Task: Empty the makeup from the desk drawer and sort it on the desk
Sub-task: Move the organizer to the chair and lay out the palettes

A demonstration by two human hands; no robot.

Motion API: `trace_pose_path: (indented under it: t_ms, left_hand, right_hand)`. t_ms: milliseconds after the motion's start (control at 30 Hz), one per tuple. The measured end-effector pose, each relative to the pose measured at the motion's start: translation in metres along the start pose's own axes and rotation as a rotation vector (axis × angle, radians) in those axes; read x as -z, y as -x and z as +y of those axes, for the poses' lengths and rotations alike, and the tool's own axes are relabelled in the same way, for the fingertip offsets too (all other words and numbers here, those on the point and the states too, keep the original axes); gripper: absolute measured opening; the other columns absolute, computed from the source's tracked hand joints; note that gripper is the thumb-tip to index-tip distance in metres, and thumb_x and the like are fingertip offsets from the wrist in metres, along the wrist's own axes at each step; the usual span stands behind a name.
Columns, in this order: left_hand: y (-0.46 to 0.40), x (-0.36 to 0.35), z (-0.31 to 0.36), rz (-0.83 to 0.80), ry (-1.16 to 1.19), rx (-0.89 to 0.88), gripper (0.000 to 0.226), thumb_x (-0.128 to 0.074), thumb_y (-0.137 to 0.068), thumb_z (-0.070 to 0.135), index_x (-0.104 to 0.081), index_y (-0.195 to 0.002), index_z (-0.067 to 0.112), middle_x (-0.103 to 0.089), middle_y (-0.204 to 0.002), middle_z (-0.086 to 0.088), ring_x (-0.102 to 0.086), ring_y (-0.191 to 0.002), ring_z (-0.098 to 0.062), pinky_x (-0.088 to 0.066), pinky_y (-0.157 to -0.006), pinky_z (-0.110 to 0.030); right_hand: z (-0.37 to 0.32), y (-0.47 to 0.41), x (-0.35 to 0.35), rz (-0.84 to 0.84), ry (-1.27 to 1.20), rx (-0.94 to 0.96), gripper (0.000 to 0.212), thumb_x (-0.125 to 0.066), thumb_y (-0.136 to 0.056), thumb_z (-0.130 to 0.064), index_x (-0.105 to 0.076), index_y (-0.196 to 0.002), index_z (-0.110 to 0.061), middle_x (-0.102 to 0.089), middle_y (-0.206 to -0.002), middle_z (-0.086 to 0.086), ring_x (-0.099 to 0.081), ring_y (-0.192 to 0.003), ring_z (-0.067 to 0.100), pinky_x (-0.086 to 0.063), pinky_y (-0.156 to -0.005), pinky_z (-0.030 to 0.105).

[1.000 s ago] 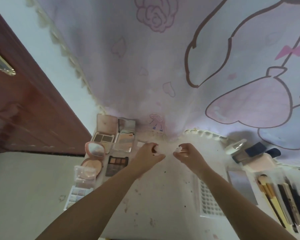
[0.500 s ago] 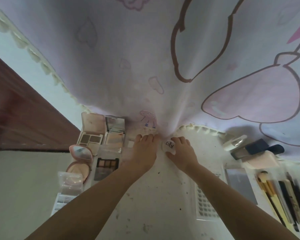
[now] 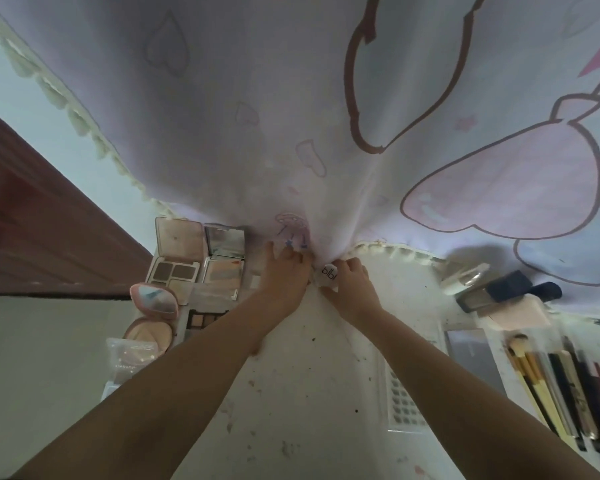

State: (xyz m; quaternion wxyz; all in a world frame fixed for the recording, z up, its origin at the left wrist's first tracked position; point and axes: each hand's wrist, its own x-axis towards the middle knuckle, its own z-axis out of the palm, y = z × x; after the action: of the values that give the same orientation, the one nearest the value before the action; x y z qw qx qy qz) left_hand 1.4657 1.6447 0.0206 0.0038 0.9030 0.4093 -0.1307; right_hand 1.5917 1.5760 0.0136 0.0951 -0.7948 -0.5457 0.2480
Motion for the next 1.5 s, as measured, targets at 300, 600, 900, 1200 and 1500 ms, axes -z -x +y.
trace_pose_path:
  t_ms: [300,600,900,1200,1500]
  left_hand:
    - [0.042,0.005,0.04,0.251,0.042,-0.051,0.029,-0.063,-0.069,0.037,-0.063,-0.088,0.014,-0.063,-0.086,-0.005,-0.058,-0.083,-0.025,-0.045,-0.07,-0.036]
    - [0.009,0.021,0.198,0.023,0.427,-0.51,0.033,-0.043,-0.094,0.013,-0.049,-0.126,0.007,-0.051,-0.12,-0.011,-0.049,-0.111,-0.028,-0.041,-0.092,-0.036]
    - [-0.02,0.007,0.23,-0.195,0.462,-0.362,0.034,-0.043,-0.095,0.018,-0.055,-0.126,0.014,-0.05,-0.122,-0.008,-0.048,-0.114,-0.027,-0.042,-0.097,-0.037]
    - [0.042,0.077,0.152,-0.844,1.921,0.19,0.056,-0.038,-0.097,0.049,-0.056,-0.12,0.001,-0.062,-0.118,-0.023,-0.064,-0.099,-0.03,-0.057,-0.079,-0.036]
    - [0.132,0.054,0.055,-0.941,2.371,0.205,0.05,-0.046,-0.088,0.047,-0.067,-0.113,0.009,-0.063,-0.116,-0.02,-0.064,-0.098,-0.038,-0.053,-0.083,-0.053]
  right_hand:
    - [0.087,0.068,0.063,0.056,-0.086,-0.147,0.026,-0.052,-0.094,-0.022,-0.06,-0.118,-0.014,-0.061,-0.117,0.004,-0.059,-0.102,0.017,-0.043,-0.09,0.025]
    - [0.164,0.152,0.033,0.061,0.264,-0.376,0.031,-0.054,-0.089,-0.032,-0.053,-0.115,-0.015,-0.052,-0.12,0.002,-0.049,-0.113,0.024,-0.048,-0.089,0.033]
    - [0.162,0.151,0.023,0.283,0.146,-0.488,0.034,-0.059,-0.085,-0.042,-0.052,-0.101,-0.013,-0.057,-0.099,0.007,-0.056,-0.089,0.025,-0.054,-0.07,0.034]
    - [0.12,0.167,0.091,0.095,-0.493,0.002,0.026,-0.068,-0.076,-0.03,-0.049,-0.094,-0.028,-0.053,-0.102,-0.008,-0.056,-0.095,0.014,-0.052,-0.085,0.034]
    - [0.023,0.163,0.082,-0.198,-0.002,0.548,0.041,-0.056,-0.09,-0.013,-0.042,-0.127,-0.021,-0.02,-0.155,-0.012,-0.007,-0.141,-0.004,-0.004,-0.117,0.019]
